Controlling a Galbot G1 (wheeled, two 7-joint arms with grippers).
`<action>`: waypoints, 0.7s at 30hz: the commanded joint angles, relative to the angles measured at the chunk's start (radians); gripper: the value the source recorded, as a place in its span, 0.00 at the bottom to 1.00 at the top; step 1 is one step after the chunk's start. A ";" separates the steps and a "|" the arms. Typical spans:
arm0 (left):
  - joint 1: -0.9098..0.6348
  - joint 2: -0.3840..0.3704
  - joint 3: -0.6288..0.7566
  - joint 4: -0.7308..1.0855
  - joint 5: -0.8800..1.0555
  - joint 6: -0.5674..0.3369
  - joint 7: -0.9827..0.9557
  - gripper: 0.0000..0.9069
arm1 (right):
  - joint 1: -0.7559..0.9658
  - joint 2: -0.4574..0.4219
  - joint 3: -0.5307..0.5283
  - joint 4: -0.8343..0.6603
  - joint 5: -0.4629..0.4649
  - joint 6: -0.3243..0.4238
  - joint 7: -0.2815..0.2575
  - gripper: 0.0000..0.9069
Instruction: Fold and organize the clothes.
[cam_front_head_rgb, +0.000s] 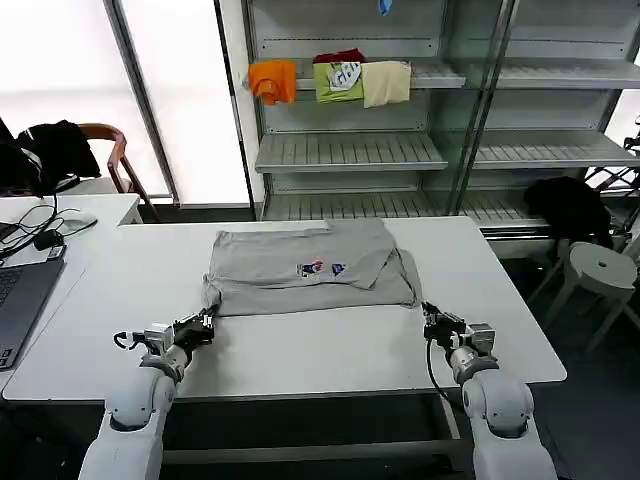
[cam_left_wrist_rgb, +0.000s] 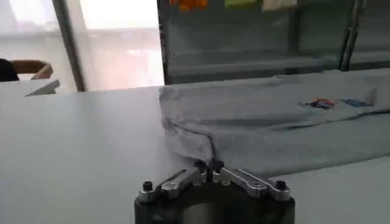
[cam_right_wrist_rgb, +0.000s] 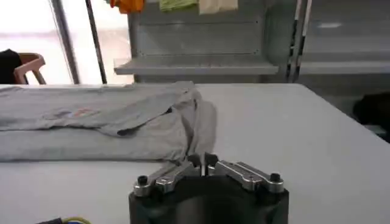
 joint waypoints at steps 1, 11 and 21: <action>0.023 0.001 0.000 -0.023 -0.003 -0.015 0.005 0.00 | 0.052 0.040 -0.006 -0.086 -0.035 0.068 0.008 1.00; 0.019 -0.003 0.001 -0.010 -0.004 -0.025 0.008 0.00 | 0.098 0.060 -0.020 -0.193 -0.116 0.043 0.002 0.00; 0.019 -0.001 -0.002 -0.009 -0.006 -0.028 0.011 0.00 | 0.071 0.045 -0.014 -0.154 -0.044 0.024 -0.009 0.00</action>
